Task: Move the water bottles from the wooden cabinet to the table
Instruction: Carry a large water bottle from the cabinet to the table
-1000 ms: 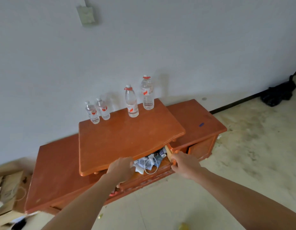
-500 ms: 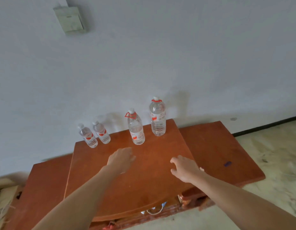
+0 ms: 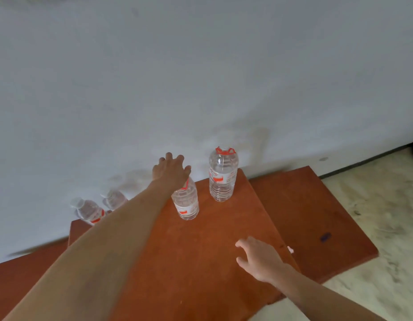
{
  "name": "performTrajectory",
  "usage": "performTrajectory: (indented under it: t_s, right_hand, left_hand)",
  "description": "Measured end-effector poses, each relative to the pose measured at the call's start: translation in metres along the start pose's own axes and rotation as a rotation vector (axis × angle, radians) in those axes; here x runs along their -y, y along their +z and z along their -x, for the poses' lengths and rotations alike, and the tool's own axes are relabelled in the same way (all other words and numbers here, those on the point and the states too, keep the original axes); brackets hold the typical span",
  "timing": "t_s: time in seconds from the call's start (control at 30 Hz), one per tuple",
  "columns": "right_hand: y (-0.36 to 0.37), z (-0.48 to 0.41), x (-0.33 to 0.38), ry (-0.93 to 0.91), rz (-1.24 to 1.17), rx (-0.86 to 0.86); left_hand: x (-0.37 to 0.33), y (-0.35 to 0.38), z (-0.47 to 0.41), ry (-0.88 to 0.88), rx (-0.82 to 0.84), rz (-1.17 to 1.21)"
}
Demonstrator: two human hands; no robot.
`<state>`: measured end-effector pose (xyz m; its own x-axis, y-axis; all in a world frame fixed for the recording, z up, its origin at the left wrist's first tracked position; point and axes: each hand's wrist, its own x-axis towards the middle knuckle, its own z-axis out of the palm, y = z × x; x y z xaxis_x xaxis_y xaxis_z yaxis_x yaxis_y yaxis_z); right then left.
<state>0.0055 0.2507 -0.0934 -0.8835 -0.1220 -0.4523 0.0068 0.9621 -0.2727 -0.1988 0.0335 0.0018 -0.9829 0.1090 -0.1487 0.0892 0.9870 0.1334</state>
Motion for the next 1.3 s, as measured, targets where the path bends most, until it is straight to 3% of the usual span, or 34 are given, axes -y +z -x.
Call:
performTrajectory:
  t_s: [0.33, 0.53, 0.83, 1.1, 1.3]
  right_hand:
    - [0.004, -0.075, 0.032, 0.039, 0.049, 0.146]
    - [0.001, -0.13, 0.06, 0.08, -0.088, 0.156]
    - [0.011, -0.213, 0.11, 0.043, -0.256, -0.036]
    - [0.063, -0.261, 0.125, -0.04, -0.432, 0.087]
    - [0.059, -0.241, 0.121, -0.065, -0.258, 0.148]
  left_hand:
    - [0.046, 0.043, 0.024, 0.03, -0.064, 0.044]
    - [0.099, 0.071, 0.079, -0.039, -0.136, 0.191]
    - [0.148, 0.134, 0.152, -0.33, -0.326, 0.444]
    - [0.14, 0.203, 0.193, -0.678, -0.377, 0.676]
    - [0.105, 0.216, 0.222, -0.868, -0.357, 0.76]
